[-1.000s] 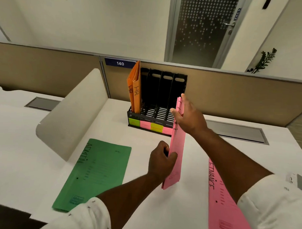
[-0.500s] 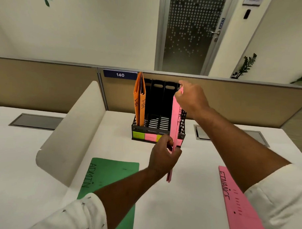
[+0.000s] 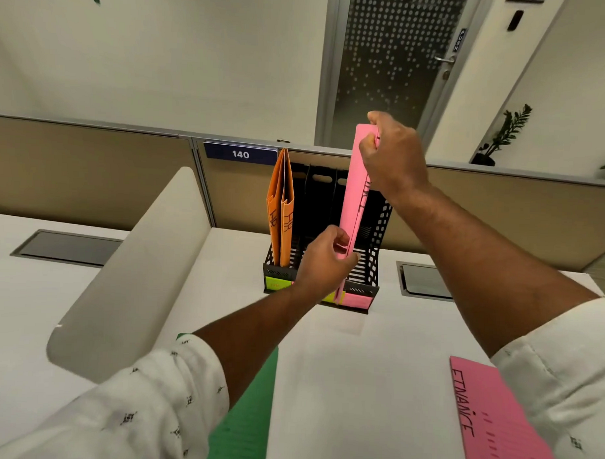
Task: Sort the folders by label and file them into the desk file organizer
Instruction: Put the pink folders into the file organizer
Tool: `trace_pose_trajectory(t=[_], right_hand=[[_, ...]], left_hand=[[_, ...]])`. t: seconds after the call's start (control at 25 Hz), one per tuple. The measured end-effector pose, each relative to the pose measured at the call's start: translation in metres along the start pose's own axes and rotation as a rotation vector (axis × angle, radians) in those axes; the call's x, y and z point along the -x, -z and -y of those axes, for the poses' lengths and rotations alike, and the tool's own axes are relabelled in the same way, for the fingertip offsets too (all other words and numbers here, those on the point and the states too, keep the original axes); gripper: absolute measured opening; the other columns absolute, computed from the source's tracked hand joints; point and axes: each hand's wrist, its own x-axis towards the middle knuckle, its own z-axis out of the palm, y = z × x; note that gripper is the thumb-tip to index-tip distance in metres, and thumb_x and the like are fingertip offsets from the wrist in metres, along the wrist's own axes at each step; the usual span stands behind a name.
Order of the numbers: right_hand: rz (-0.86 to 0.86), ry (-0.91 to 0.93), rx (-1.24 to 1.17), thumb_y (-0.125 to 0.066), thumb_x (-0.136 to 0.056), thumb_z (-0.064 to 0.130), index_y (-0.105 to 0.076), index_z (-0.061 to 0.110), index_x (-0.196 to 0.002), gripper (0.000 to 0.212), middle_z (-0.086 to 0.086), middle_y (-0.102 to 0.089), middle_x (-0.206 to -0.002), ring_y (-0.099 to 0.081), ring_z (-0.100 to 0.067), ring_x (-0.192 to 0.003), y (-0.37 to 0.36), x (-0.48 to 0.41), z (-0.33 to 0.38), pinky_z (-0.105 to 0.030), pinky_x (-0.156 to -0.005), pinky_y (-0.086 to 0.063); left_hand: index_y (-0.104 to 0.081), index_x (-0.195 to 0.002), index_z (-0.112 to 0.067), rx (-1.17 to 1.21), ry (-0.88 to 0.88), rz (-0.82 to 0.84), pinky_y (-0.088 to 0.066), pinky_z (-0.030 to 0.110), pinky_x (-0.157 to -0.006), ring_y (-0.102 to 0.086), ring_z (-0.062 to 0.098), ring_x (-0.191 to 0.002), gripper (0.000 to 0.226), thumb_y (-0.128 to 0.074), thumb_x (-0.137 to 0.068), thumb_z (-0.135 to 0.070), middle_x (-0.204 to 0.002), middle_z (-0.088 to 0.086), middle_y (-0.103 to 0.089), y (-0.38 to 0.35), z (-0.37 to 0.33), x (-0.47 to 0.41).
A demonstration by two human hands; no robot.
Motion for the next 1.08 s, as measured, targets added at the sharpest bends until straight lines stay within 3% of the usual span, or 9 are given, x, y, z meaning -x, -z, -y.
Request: trace_pose_trajectory(t=[0.2,0.52,0.64,0.76,0.84,0.96,1.08], right_hand=[[0.006,0.012,-0.022,-0.050,-0.100,0.019,-0.056,0.011,-0.138,0.039,-0.008,-0.066,-0.130,-0.065,-0.021,-0.112,-0.028,-0.009,-0.020,-0.029,-0.095,-0.053],[0.053,0.097,0.003,-0.048,-0.101,0.018,-0.056,0.007,-0.138,0.039,-0.010,-0.054,-0.145,-0.056,-0.024,-0.129,-0.073,0.006,-0.050,-0.033,-0.107,-0.047],[0.042,0.132,0.028,-0.049,-0.101,0.022,-0.057,0.007,-0.138,0.040,-0.009,-0.054,-0.146,-0.054,-0.022,-0.132,-0.083,0.018,-0.058,-0.032,-0.107,-0.045],[0.062,0.135,0.087,-0.048,-0.101,0.028,-0.055,0.011,-0.140,0.043,-0.004,-0.051,-0.149,-0.054,-0.020,-0.131,-0.088,0.032,-0.069,-0.025,-0.095,-0.045],[0.127,0.102,0.109,-0.045,-0.102,0.033,-0.052,0.013,-0.142,0.045,-0.003,-0.047,-0.152,-0.052,-0.020,-0.130,-0.092,0.043,-0.078,-0.025,-0.092,-0.045],[0.378,0.057,0.152,-0.038,-0.104,0.045,-0.040,0.016,-0.150,0.055,-0.002,-0.036,-0.159,-0.040,-0.021,-0.139,-0.101,0.065,-0.094,-0.039,-0.104,-0.045],[0.586,0.015,0.169,-0.031,-0.102,0.059,-0.016,0.021,-0.159,0.070,0.001,-0.013,-0.167,-0.019,-0.020,-0.152,-0.107,0.082,-0.104,-0.046,-0.120,-0.027]], left_hand=[[-0.053,-0.108,-0.037,-0.035,0.057,0.027,-0.046,0.012,-0.071,-0.062,0.003,-0.091,0.031,-0.075,-0.088,-0.030,-0.098,-0.016,-0.060,-0.009,0.023,-0.042],[-0.056,-0.123,-0.023,-0.126,0.112,0.102,-0.056,0.026,-0.088,-0.065,0.013,-0.104,0.040,-0.076,-0.088,-0.021,-0.116,-0.004,-0.066,-0.024,0.054,-0.084],[-0.055,-0.125,-0.022,-0.190,0.113,0.117,-0.054,0.025,-0.087,-0.065,0.015,-0.107,0.043,-0.076,-0.088,-0.022,-0.119,-0.002,-0.067,-0.032,0.060,-0.090],[-0.054,-0.127,-0.021,-0.243,0.113,0.099,-0.048,0.021,-0.082,-0.065,0.017,-0.109,0.046,-0.077,-0.088,-0.024,-0.122,-0.001,-0.067,-0.038,0.066,-0.092],[-0.054,-0.132,-0.019,-0.267,0.119,0.104,-0.048,0.023,-0.085,-0.064,0.020,-0.113,0.051,-0.078,-0.087,-0.024,-0.127,0.002,-0.065,-0.040,0.070,-0.091],[-0.051,-0.138,-0.017,-0.278,0.107,0.130,-0.054,0.035,-0.096,-0.062,0.023,-0.119,0.058,-0.077,-0.087,-0.024,-0.132,0.005,-0.063,-0.042,0.075,-0.088],[-0.047,-0.143,-0.016,-0.277,0.105,0.141,-0.053,0.040,-0.100,-0.060,0.026,-0.124,0.062,-0.075,-0.089,-0.025,-0.136,0.006,-0.061,-0.042,0.077,-0.088]])
